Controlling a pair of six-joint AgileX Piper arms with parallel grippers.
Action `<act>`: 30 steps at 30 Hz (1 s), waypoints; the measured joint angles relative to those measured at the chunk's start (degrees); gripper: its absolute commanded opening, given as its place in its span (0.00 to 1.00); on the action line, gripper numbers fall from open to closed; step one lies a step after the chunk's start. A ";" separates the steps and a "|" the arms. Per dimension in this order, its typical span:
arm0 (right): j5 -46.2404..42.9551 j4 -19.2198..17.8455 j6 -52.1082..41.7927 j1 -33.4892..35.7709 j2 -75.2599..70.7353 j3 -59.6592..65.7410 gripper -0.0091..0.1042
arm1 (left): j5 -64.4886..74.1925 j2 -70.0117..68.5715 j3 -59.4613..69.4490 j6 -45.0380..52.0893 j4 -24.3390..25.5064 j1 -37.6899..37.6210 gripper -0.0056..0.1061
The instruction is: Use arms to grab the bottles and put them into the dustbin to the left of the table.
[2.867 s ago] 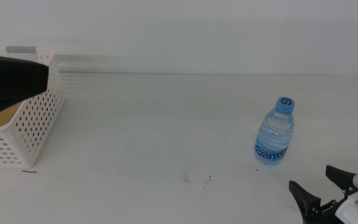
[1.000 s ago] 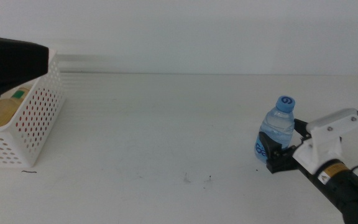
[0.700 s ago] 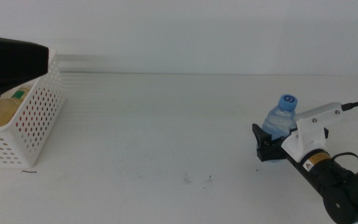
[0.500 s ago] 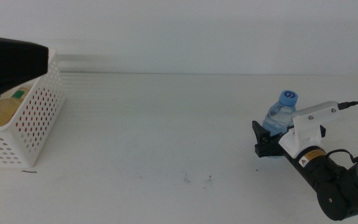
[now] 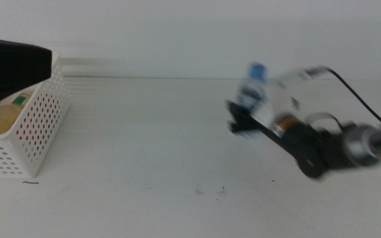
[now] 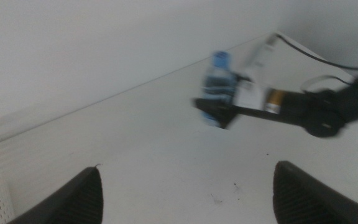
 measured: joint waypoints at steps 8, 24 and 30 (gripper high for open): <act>12.83 -7.60 6.40 4.81 13.41 -28.95 0.06 | 0.00 0.00 0.00 0.00 0.00 0.00 0.89; 15.15 -3.37 2.23 9.08 22.25 -39.01 0.57 | -0.12 0.00 0.00 0.00 0.00 0.00 0.89; 14.73 -5.34 7.04 9.33 19.79 -34.60 0.90 | -0.12 0.00 0.00 0.00 0.00 0.00 0.89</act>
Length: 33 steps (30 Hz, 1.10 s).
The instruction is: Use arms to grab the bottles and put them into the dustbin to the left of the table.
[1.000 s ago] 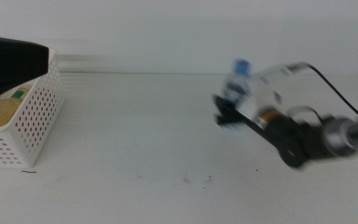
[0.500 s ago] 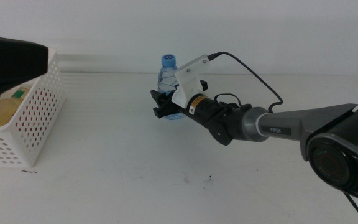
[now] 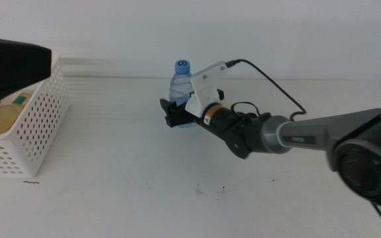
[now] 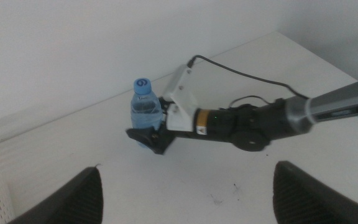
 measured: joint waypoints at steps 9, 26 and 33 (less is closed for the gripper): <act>4.12 -1.32 3.46 0.00 -23.08 29.61 0.90 | 0.00 0.00 0.00 0.00 0.00 0.00 0.89; 61.22 5.57 -0.12 0.00 -68.46 27.14 0.90 | 0.00 0.00 0.00 0.00 0.00 0.00 0.89; 65.30 9.29 -3.61 0.00 -69.38 23.38 0.90 | 0.00 0.00 0.00 0.00 0.00 0.00 0.89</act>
